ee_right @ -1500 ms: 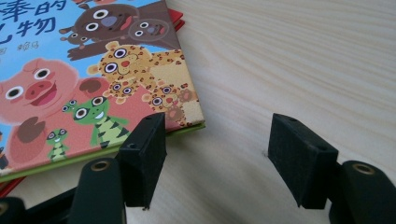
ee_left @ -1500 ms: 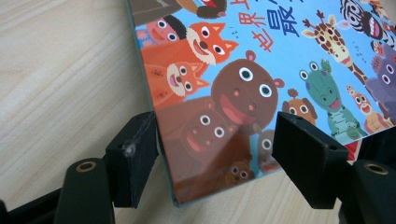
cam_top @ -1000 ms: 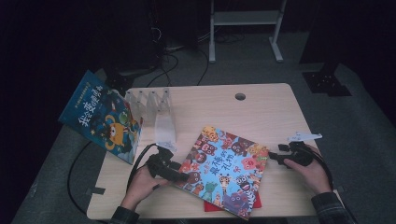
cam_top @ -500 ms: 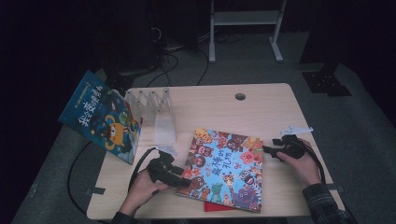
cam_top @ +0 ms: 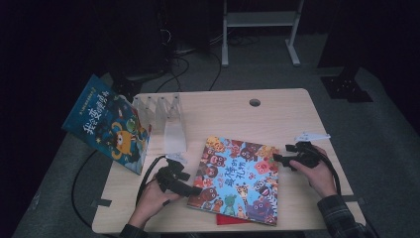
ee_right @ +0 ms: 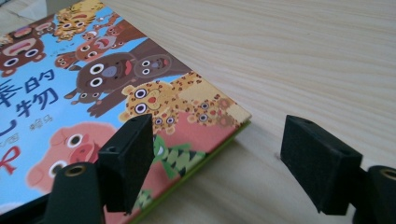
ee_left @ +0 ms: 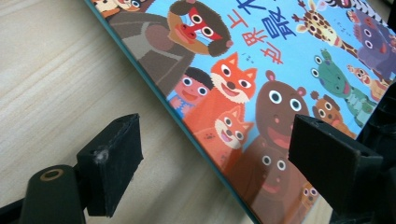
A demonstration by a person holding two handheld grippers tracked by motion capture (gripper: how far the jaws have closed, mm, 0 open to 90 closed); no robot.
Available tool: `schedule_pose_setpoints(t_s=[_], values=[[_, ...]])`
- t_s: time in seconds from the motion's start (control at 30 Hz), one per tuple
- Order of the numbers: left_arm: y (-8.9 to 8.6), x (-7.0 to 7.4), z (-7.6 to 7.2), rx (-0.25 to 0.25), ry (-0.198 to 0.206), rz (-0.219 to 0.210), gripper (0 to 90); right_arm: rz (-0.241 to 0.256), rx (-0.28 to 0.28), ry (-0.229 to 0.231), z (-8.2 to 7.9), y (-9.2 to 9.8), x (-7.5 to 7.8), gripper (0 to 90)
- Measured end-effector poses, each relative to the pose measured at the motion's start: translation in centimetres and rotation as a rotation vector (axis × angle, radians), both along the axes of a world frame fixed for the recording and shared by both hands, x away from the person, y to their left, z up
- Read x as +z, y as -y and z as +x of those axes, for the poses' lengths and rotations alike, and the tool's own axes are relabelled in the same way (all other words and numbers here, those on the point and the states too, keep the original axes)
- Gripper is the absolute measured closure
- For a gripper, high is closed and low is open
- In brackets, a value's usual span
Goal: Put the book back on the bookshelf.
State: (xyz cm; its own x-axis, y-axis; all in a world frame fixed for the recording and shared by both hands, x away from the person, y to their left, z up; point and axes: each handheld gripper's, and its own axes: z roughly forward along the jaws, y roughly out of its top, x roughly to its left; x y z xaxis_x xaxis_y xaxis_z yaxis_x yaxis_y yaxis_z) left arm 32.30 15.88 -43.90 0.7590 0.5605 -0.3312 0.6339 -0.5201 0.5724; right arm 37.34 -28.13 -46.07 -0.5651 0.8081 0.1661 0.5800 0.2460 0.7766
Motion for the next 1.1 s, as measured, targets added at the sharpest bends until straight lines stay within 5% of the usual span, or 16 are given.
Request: schedule_pose_setpoints(t_s=[0.47,1.1], values=[[-0.3,-0.3,0.3,0.019,0.004,0.016,11.2,0.052,0.017,-0.022,1.9,-2.0,-1.1,23.2],[0.0,-0.4,0.6,0.025,0.004,0.011,10.7,0.036,0.053,-0.016,1.7,-2.9,-1.0,22.7]])
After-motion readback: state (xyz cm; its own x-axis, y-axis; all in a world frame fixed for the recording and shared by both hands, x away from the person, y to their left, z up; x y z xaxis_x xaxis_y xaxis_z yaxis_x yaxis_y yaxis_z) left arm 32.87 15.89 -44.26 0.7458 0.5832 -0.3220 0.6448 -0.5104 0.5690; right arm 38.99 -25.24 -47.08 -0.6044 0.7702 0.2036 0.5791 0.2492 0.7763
